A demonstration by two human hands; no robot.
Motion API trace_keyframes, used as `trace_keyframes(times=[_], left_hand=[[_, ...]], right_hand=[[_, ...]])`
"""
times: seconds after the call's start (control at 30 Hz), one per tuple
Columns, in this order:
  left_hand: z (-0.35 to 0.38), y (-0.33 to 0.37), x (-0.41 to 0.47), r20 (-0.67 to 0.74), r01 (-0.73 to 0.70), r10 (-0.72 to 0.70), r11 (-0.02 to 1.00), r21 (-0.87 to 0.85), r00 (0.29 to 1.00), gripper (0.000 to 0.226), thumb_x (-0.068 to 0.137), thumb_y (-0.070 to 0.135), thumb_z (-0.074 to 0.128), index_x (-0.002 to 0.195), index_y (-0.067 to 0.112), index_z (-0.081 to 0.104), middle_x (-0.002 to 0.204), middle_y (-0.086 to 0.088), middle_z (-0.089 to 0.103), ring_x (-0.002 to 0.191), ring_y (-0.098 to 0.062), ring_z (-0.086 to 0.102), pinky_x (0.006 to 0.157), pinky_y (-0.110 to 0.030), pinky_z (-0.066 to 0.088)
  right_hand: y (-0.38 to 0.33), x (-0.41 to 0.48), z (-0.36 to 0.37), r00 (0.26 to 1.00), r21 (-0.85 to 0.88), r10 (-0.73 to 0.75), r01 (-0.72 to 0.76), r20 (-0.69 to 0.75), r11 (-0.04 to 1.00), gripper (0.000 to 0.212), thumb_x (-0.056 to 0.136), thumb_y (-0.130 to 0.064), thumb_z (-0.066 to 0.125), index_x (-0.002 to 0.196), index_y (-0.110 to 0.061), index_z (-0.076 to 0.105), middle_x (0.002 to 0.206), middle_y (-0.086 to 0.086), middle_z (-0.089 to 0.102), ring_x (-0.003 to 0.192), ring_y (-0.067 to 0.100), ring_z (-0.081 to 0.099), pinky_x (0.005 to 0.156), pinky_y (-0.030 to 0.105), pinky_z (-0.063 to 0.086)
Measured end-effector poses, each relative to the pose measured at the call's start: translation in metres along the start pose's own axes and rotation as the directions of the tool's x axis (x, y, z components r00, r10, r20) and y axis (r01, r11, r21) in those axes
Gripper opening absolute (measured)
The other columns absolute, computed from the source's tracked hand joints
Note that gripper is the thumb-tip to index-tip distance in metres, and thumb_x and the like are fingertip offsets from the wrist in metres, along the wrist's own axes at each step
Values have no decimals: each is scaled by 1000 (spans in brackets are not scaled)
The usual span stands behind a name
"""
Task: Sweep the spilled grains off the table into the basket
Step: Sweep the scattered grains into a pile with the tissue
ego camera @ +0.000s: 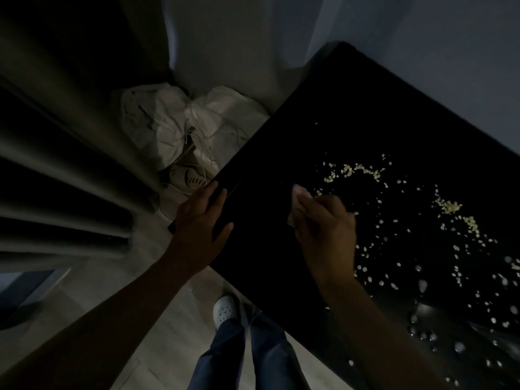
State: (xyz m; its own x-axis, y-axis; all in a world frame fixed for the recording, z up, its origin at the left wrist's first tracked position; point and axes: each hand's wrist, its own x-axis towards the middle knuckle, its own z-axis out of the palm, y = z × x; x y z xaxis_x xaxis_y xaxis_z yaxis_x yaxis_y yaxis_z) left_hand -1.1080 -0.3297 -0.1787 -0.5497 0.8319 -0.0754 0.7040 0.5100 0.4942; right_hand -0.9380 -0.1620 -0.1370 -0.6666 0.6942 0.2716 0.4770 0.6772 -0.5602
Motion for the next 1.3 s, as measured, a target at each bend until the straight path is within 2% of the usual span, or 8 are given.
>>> trace_keyframes(times=[0.23, 0.33, 0.53, 0.63, 0.8, 0.97, 1.1, 1.3], left_hand=[[0, -3, 2, 13, 5, -5, 1000, 18, 1000, 66, 87, 47, 44, 142, 10, 40, 151, -11, 31, 137, -30, 31, 106, -51, 35], [-1, -2, 3, 19, 8, -8, 1000, 17, 1000, 67, 86, 48, 44, 142, 11, 40, 150, -11, 31, 136, -31, 32, 106, -51, 34], [-15, 2, 18, -29, 42, -46, 990, -132, 999, 66, 82, 48, 46, 132, 5, 53, 137, -14, 46, 125, -33, 44, 102, -51, 39], [-19, 6, 42, -63, 17, -28, 987, -161, 998, 64, 82, 45, 46, 131, 4, 53, 132, -15, 50, 123, -33, 46, 105, -42, 37], [-16, 19, 88, -21, 68, -74, 973, -219, 997, 71, 82, 50, 39, 137, 5, 45, 137, -16, 45, 125, -30, 44, 105, -34, 34], [-1, 19, 115, -38, 43, -53, 975, -219, 998, 75, 81, 57, 35, 140, 10, 41, 137, -14, 44, 124, -27, 43, 98, -25, 31], [8, 17, 117, -65, 57, -67, 989, -136, 996, 78, 83, 63, 30, 145, 16, 34, 140, -11, 42, 125, -26, 42, 93, -29, 34], [15, 14, 116, -151, 30, -40, 997, -66, 988, 64, 90, 52, 44, 142, 15, 40, 135, -11, 48, 118, -18, 41, 90, -24, 32]], right_hand=[[-16, 41, 73, 987, -63, -106, 115, 124, 991, 30, 88, -30, 56, 114, -21, 68, 100, 1, 63, 86, 20, 62, 73, 32, 38], [5, 51, 64, 986, -121, -39, 60, 164, 991, 38, 89, -36, 47, 118, -23, 67, 105, 1, 64, 91, 21, 62, 76, 33, 34], [59, 48, 7, 978, -133, 209, -209, -20, 969, 33, 87, -28, 59, 118, -21, 67, 104, 7, 62, 84, 26, 60, 76, 31, 26], [39, 56, 8, 992, -115, 119, -124, -50, 986, 30, 87, -27, 59, 113, -19, 69, 101, 6, 63, 83, 25, 60, 75, 32, 32], [22, 67, 55, 997, -158, 3, 8, 73, 987, 33, 88, -34, 53, 117, -25, 66, 103, -4, 64, 90, 12, 58, 75, 32, 37], [69, 67, 29, 994, -182, 106, -100, 21, 978, 41, 86, -40, 47, 119, -25, 66, 108, 1, 64, 88, 20, 63, 74, 34, 38], [83, 67, -9, 972, -65, 217, -224, -92, 972, 28, 88, -29, 59, 114, -22, 69, 100, 1, 63, 83, 19, 62, 78, 37, 41], [42, 112, 27, 994, 1, 73, -73, -80, 997, 25, 85, -23, 65, 109, -20, 71, 95, 2, 64, 79, 19, 61, 73, 33, 43]])
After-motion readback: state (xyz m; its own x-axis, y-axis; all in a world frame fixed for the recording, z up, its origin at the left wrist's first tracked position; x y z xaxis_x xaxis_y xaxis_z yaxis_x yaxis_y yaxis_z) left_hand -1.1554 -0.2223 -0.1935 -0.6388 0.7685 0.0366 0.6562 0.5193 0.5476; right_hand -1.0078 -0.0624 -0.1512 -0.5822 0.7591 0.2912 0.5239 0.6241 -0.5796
